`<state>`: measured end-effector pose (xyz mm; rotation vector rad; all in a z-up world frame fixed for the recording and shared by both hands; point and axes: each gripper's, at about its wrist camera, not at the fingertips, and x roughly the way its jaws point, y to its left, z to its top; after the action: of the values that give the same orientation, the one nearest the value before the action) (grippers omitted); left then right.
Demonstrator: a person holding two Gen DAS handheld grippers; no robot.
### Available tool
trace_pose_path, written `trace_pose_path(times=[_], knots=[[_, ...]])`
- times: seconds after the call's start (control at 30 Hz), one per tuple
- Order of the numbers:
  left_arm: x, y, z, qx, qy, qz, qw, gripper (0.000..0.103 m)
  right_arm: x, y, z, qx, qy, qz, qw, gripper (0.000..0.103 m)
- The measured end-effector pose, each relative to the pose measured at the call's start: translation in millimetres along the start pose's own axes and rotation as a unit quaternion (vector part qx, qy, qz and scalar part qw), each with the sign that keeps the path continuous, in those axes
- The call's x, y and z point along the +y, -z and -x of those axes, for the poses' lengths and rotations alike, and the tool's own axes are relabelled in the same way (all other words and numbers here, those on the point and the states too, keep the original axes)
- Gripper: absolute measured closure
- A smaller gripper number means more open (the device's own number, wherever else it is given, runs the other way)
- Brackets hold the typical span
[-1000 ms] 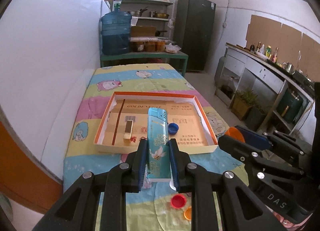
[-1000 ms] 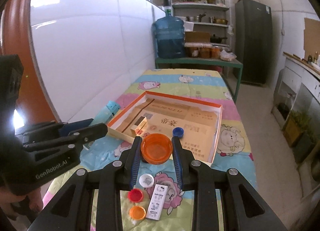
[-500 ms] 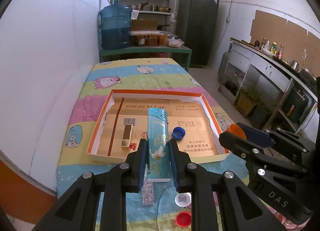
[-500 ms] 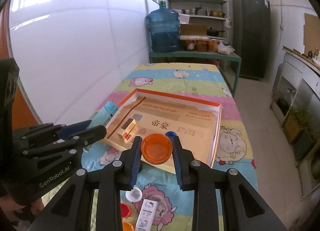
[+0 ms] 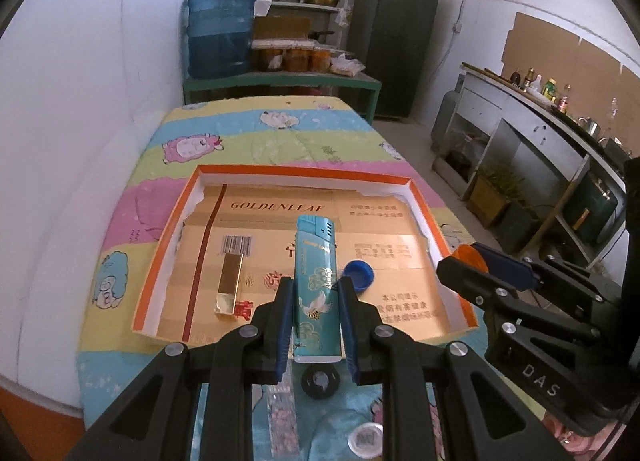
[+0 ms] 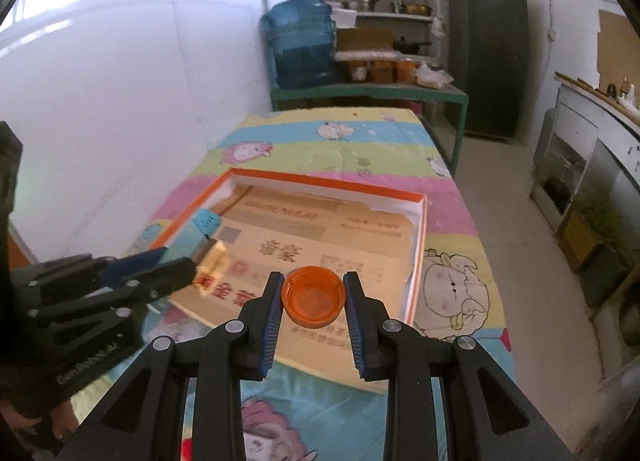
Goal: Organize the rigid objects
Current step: 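Carry the lighter and orange cap into the box and open both tools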
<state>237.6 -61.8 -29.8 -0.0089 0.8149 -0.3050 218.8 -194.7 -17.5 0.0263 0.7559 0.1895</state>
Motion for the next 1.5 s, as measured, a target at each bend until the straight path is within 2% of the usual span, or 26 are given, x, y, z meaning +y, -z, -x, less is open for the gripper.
trace_pose_path(times=[0.27,0.43,1.43,1.5], knots=[[3.8,0.7,-41.5,0.03,0.003,0.01,0.9995,0.081,-14.2,3.3,-51.5,0.04,0.014,0.007,0.999,0.073],[5.9,-0.5,-59.0,0.044,0.0,0.01,0.999,0.081,-19.3,1.3,-69.6,0.052,0.013,0.009,0.999,0.073],[11.3,3.7,-99.1,0.076,0.006,0.012,0.997,0.08,-26.1,11.0,-104.5,0.089,0.024,0.018,0.996,0.072],[12.6,3.4,-99.2,0.076,0.007,0.015,0.997,0.075,-26.1,11.6,-105.3,0.089,0.025,0.02,0.995,0.072]])
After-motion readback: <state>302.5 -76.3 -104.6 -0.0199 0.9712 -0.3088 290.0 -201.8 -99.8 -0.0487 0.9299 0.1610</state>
